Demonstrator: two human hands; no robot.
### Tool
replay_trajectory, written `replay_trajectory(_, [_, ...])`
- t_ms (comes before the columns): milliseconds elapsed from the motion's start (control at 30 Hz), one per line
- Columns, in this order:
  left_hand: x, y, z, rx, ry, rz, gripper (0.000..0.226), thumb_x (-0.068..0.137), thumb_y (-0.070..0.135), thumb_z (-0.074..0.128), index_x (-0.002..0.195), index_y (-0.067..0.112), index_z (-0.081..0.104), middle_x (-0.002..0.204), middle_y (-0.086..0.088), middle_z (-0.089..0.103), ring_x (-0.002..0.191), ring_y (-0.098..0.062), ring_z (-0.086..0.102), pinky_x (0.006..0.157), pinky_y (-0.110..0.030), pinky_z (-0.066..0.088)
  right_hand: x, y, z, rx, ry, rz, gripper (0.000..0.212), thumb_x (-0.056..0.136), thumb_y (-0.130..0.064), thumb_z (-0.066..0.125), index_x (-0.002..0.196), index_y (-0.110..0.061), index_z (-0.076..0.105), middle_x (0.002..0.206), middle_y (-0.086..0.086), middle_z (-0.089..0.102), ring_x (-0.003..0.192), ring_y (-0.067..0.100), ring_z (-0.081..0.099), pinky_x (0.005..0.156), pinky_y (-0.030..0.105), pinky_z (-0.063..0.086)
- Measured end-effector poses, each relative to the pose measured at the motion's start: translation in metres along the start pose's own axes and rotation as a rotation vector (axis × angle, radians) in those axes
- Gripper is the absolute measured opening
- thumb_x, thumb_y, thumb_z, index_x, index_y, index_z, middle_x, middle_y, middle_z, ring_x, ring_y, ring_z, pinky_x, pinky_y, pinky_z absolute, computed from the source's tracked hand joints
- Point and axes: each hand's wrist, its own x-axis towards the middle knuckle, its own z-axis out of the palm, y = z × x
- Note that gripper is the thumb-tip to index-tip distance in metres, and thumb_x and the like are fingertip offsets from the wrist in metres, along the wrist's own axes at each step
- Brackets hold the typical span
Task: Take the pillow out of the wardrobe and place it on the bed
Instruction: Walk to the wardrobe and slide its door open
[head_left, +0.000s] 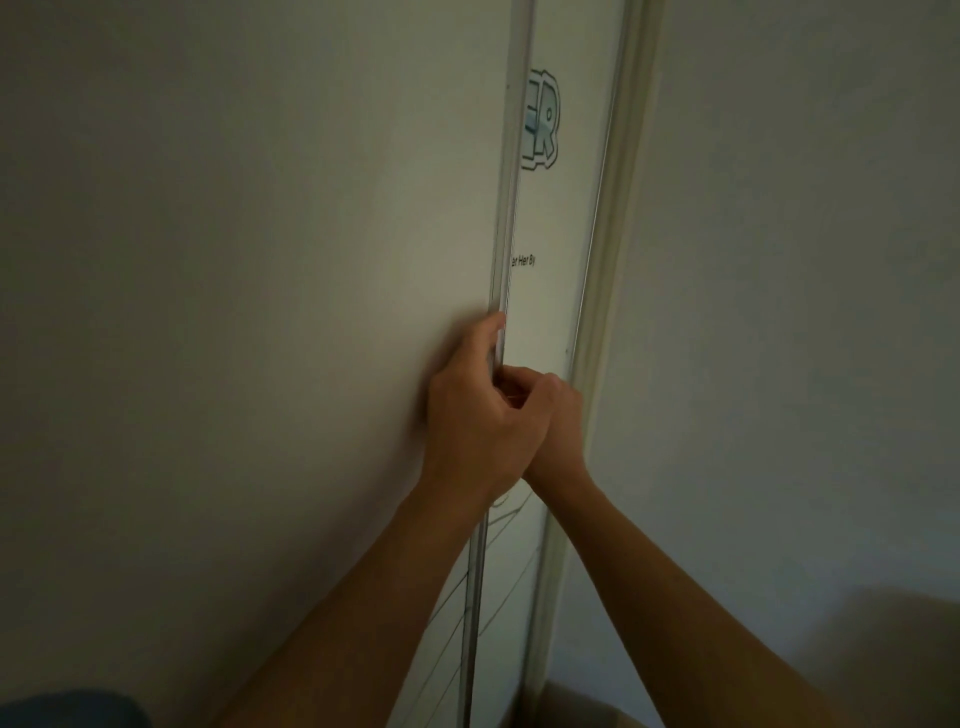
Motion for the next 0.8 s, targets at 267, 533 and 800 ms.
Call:
replay_trajectory(267, [0.022, -0.015, 0.041, 0.007, -0.017, 0.009, 0.064, 0.079, 0.024, 0.069, 0.138, 0.020, 0.045, 0.137, 0.002, 0.055, 0.123, -0.002, 0.047, 0.098, -0.007, 0.032, 0.028, 0.040, -0.007, 0.039, -0.007, 0.050, 0.020, 0.091, -0.012, 0.058, 0.077, -0.002, 0.070, 0.062, 0.013, 0.068, 0.059, 0.028, 0.066, 0.062, 0.050, 0.056])
replay_trajectory(533, [0.045, -0.031, 0.080, 0.073, -0.044, 0.020, 0.068, 0.079, 0.029, 0.070, 0.140, 0.023, 0.042, 0.139, 0.003, 0.053, 0.121, 0.000, 0.044, 0.099, -0.013, 0.034, 0.055, 0.080, -0.016, -0.025, -0.012, -0.031, 0.021, 0.091, -0.016, 0.061, 0.077, -0.004, 0.071, 0.062, 0.008, 0.068, 0.057, 0.022, 0.064, 0.061, 0.042, 0.055])
replay_trajectory(800, [0.071, -0.050, 0.116, 0.111, -0.102, -0.020, 0.067, 0.083, 0.015, 0.066, 0.143, 0.026, 0.039, 0.143, 0.005, 0.049, 0.130, -0.009, 0.045, 0.097, -0.009, 0.034, 0.084, 0.127, -0.025, 0.066, -0.020, -0.037, 0.015, 0.087, -0.011, 0.065, 0.073, -0.013, 0.068, 0.061, -0.007, 0.059, 0.052, 0.001, 0.051, 0.054, 0.008, 0.035])
